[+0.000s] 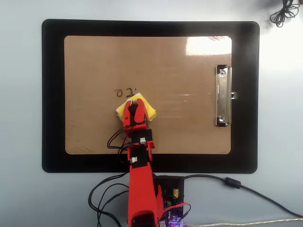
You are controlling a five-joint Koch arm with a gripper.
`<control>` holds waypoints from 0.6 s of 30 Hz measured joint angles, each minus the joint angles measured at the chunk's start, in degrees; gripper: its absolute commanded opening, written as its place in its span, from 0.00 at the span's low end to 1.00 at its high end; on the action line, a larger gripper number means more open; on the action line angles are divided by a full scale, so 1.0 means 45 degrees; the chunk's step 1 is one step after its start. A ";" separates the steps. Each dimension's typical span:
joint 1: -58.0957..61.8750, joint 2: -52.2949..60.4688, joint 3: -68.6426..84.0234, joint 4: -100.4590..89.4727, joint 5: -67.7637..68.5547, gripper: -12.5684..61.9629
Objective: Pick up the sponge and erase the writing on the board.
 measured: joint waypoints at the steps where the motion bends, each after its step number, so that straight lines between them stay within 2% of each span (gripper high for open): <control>1: -0.0078 -0.0117 -0.0059 0.0020 0.0020 0.06; 3: -0.0195 -0.0996 -0.1289 0.0273 0.0059 0.06; 8: -0.0332 -0.6250 -0.7891 0.0215 -0.0020 0.06; 10: -0.0352 -0.6719 -0.8242 0.0215 -0.0039 0.06; 12: -0.0371 -0.5859 -0.6953 0.0195 -0.0039 0.06; 17: -0.0371 0.0234 0.0137 0.0449 -0.0039 0.06; 18: -0.0391 0.1016 0.0469 0.0918 0.0000 0.06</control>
